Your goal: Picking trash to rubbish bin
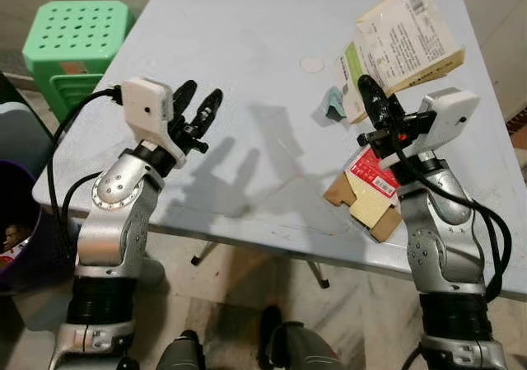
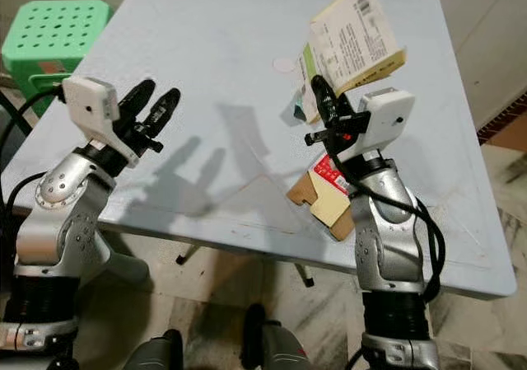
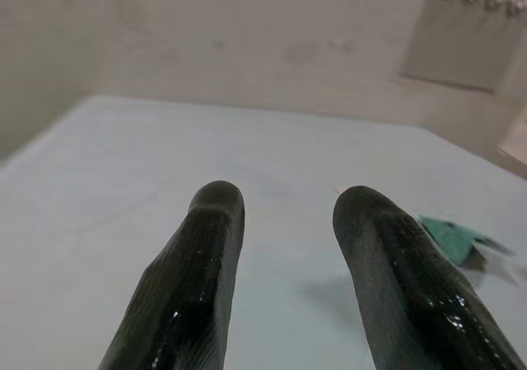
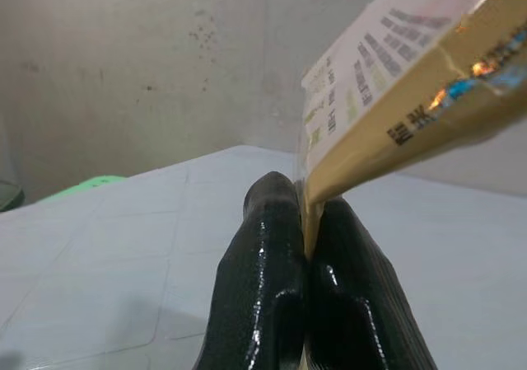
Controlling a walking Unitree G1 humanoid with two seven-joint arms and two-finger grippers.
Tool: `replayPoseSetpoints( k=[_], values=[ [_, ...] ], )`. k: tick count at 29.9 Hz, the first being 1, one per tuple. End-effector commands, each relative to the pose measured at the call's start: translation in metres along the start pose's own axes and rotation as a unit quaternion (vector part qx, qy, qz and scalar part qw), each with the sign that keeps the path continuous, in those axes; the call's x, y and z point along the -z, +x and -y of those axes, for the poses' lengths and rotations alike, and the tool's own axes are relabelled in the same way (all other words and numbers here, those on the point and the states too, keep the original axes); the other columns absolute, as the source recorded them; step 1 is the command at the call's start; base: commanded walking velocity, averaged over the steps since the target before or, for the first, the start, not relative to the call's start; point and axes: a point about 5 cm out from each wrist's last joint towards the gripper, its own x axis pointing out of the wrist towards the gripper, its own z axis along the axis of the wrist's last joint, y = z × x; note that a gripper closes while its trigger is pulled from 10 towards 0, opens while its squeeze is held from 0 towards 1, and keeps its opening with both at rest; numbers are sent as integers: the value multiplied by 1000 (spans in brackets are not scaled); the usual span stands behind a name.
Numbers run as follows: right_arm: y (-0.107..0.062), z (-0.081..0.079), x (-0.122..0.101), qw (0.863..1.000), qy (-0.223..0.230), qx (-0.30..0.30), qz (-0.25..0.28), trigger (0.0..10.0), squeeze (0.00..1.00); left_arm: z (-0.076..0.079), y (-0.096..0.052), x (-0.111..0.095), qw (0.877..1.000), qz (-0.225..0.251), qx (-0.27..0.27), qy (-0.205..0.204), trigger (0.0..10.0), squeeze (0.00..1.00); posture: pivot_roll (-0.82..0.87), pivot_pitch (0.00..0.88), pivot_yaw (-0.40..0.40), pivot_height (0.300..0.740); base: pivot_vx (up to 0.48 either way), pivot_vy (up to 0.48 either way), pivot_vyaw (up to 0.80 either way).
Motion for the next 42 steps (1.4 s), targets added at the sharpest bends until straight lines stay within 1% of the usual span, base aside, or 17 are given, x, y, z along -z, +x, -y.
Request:
replayPoseSetpoints(
  k=[1,6,8,10,11,12,13,17,18,20,23,24,30,35,37,38,42],
  values=[
    [-7,1,-2,1000,-16,12,4,10000,0,6,-6,-3,1000,14,0,5,10000,0,38,153,-57,740,0,0,0],
    [-20,-1,8,999,1,47,-18,10000,0,2,-16,6,1000,0,-30,-8,10000,0,37,136,-55,740,0,0,0],
    [-27,-2,15,998,1,59,-30,10000,0,1,-21,11,999,-3,-46,-23,10000,0,36,128,-57,740,0,0,0],
    [-32,-2,21,997,-1,69,-42,10000,0,1,-24,14,998,-4,-55,-24,10000,0,34,122,-59,740,0,0,0],
    [-39,0,29,994,3,90,-59,10000,0,1,-26,19,998,-8,-61,-22,10000,0,34,122,-59,740,0,0,0],
    [-39,0,29,994,3,90,-59,10000,0,1,-26,19,998,-8,-61,-22,10000,0,34,122,-59,740,0,0,0],
    [-44,4,36,992,4,106,-73,10000,0,-2,-26,21,997,-3,-71,-23,10000,0,34,122,-59,740,0,0,0],
    [-46,7,39,991,-2,113,-77,10000,0,-5,-25,22,996,3,-80,-25,10000,0,27,106,-56,740,0,0,0],
    [-49,10,44,990,-21,109,-86,10000,0,-7,-23,23,996,5,-85,-22,10000,0,27,106,-56,740,0,0,0],
    [-50,12,46,990,-24,110,-90,10000,0,-8,-23,23,996,6,-85,-20,10000,0,24,92,-55,740,0,0,0],
    [-53,18,51,987,-38,117,-101,10000,0,-9,-23,28,996,1,-84,-18,10000,0,24,88,-55,740,0,0,0],
    [-56,22,55,985,-42,125,-110,10000,0,-10,-24,35,996,-10,-85,-16,10000,0,26,86,-55,740,0,0,0],
    [-61,20,62,983,-46,133,-120,10000,0,-16,-25,41,995,-14,-98,-19,10000,0,28,97,-51,740,0,0,0],
    [-65,16,65,982,-60,130,-126,10000,0,-11,-26,45,996,-24,-84,-21,10000,0,31,101,-45,740,0,0,0],
    [-67,16,68,981,-60,129,-130,10000,0,-9,-26,47,996,-27,-80,-13,10000,0,33,97,-42,740,0,0,413],
    [-68,17,70,980,-66,128,-138,10000,0,-9,-26,48,996,-28,-82,-14,10000,0,28,94,-42,740,0,0,800],
    [-67,18,69,979,-74,133,-136,10000,0,-9,-25,48,996,-24,-83,-20,10000,0,26,85,-40,740,0,0,800]
  ],
)
